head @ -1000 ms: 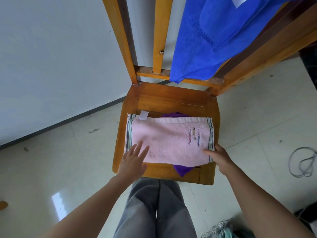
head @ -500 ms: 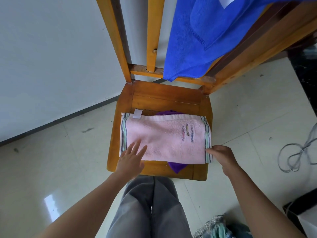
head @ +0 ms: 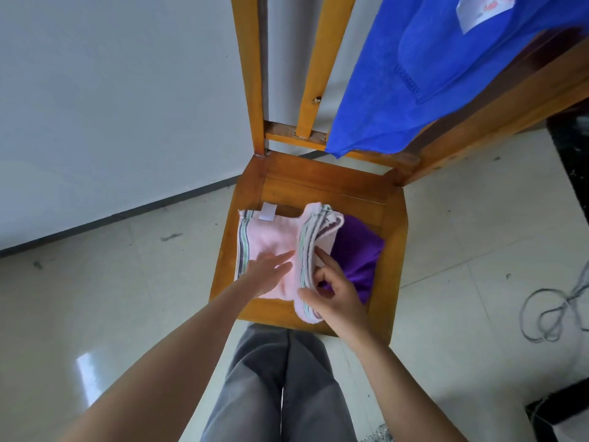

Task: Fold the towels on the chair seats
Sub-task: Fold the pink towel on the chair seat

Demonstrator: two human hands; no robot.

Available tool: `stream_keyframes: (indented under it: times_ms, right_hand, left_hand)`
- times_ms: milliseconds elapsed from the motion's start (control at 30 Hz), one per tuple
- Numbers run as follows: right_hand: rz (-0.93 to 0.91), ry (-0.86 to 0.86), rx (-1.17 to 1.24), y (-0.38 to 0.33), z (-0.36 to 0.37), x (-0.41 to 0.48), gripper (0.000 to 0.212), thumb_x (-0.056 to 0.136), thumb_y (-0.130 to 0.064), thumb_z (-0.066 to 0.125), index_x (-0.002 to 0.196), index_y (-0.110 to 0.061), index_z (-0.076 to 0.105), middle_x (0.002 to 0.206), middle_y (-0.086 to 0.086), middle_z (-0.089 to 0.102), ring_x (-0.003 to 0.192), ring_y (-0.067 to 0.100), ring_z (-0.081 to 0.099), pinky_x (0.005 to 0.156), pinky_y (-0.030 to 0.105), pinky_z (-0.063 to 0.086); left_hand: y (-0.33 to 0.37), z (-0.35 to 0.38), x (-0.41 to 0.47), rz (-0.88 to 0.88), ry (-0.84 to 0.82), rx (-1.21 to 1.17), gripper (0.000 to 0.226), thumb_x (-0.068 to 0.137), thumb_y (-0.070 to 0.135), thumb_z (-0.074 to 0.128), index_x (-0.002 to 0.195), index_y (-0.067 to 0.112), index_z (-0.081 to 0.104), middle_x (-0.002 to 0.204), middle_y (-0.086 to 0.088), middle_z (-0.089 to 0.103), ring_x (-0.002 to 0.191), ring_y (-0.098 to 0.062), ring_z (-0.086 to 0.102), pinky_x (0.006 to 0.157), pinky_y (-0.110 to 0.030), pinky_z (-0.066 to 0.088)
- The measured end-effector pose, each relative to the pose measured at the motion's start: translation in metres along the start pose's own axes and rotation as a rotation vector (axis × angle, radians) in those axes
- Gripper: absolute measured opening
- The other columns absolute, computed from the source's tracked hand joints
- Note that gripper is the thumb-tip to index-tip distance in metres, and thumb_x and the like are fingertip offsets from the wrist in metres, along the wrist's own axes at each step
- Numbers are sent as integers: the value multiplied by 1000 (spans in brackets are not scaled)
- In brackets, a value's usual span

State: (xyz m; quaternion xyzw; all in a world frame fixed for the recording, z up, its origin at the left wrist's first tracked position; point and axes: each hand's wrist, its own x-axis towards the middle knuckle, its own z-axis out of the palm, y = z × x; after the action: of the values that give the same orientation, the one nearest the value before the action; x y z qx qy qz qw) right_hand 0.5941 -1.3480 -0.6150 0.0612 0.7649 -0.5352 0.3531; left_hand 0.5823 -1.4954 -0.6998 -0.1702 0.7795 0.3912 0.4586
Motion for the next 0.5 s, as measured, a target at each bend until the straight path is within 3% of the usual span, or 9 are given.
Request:
stream_keyframes:
  times_ms: [67,133,267,300,367,433,467,500]
  right_hand:
    - [54,-74,18,4,3,10,22,74,-25,70,70,-22,49,132,-30,39,98,-17,51,85,17,46]
    - [78,-101,-11,10,5,16,22,74,-30,68,74,-20,49,132,-31,35,95,-27,46,87,15,44]
    - [69,-152,-34,6,22,27,20,71,-34,63,75,-21,50,122,-35,39,107,-8,50,88,19,45]
    - [50,-171,-33,3,29,30,18,74,-29,65,73,-21,49,120,-34,41,109,-5,50,89,19,44]
    - [-7,-195,-51,0,43,35,20,81,-16,65,71,-21,48,114,-37,40,106,-14,46,87,7,37]
    - [-77,-209,-114,2,55,40,11,85,-13,61,79,-17,53,113,-37,36,105,-28,35,85,-5,28]
    - [-129,-231,-173,6,58,41,5,87,-17,60,91,-15,56,121,-35,34,110,-29,28,89,-5,24]
    - [-192,-249,-283,16,60,41,18,90,-24,57,106,-15,57,133,-29,32,120,-23,23,96,0,22]
  left_hand:
    - [3,-11,-3,-88,5,-362,47,99,40,34,136,13,42,142,-10,41,122,-23,45,106,-35,34]
    - [-4,-21,-10,-157,5,-725,53,94,55,31,134,22,42,143,-6,41,130,-27,38,110,-46,27]
    - [-21,-45,-24,-69,-45,-1091,68,89,65,12,138,25,37,142,-8,42,130,-31,40,111,-52,25]
    - [-21,-50,-27,-54,-69,-1138,71,87,69,17,139,24,36,139,-8,44,127,-31,43,110,-51,30]
    - [-22,-59,-32,26,-70,-1132,76,75,72,46,134,24,42,130,-10,53,119,-31,52,103,-49,40]
    - [-22,-65,-35,98,45,-1021,49,73,38,72,117,23,57,115,-14,61,103,-30,60,94,-46,48]
    - [-23,-66,-35,83,162,-955,30,79,17,69,107,23,61,111,-16,64,96,-30,62,91,-45,49]
    - [-25,-66,-33,44,284,-899,25,83,4,62,101,22,62,110,-18,65,92,-29,62,91,-44,50]
